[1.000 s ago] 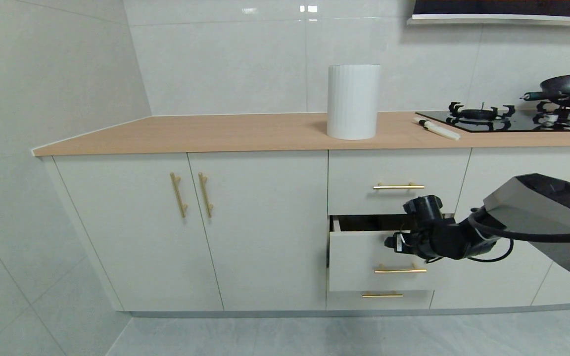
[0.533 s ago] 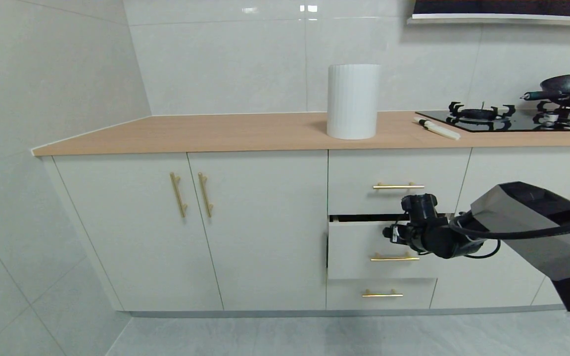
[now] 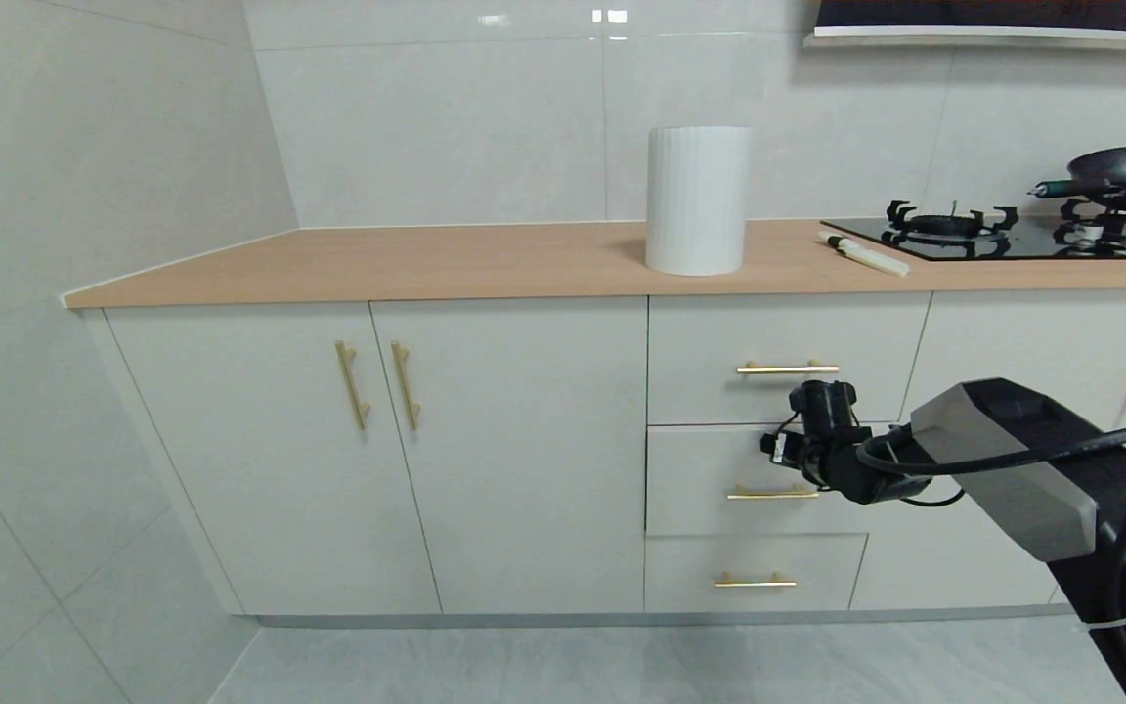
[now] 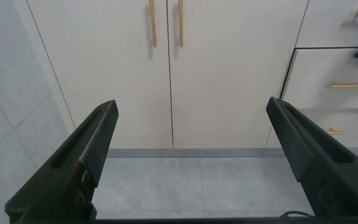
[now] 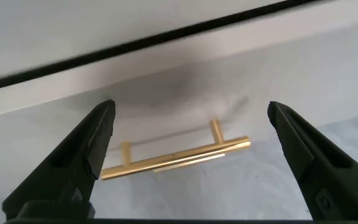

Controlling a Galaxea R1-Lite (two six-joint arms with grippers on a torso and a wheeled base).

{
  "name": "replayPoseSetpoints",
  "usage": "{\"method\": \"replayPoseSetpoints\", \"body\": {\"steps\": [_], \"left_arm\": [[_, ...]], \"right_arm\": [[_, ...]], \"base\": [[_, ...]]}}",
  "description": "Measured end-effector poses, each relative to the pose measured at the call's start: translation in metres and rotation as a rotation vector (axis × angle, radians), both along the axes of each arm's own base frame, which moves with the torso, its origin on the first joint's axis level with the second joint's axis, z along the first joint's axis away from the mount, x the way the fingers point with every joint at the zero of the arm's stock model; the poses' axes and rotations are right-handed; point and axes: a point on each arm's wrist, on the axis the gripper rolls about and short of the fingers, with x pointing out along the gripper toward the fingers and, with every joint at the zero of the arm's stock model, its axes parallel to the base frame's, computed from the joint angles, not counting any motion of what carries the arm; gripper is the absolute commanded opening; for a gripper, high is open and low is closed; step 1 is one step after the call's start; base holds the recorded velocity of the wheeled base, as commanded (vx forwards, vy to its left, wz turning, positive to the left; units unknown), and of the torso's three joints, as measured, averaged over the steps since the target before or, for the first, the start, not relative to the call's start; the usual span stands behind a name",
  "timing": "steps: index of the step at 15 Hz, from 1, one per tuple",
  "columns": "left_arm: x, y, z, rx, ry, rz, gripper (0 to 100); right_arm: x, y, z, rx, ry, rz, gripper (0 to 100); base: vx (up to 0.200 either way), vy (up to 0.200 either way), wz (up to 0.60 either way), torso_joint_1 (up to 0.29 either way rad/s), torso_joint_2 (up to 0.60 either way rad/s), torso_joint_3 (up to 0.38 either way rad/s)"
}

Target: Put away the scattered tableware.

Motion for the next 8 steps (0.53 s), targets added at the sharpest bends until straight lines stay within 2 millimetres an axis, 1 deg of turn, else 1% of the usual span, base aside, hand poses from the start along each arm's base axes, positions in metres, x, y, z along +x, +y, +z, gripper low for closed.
{"method": "replayPoseSetpoints", "body": {"steps": [3,8], "left_arm": [[0.0,0.0,0.0,0.0,0.0,0.001,100],[0.0,0.0,0.0,0.0,0.0,0.001,100]], "right_arm": [[0.009,-0.004,-0.002,0.017,-0.024,-0.018,100],[0.014,-0.004,-0.003,0.022,-0.043,-0.045,100]], "base": [[0.0,0.0,0.0,0.0,0.0,0.0],[0.0,0.0,0.0,0.0,0.0,0.0]]}}
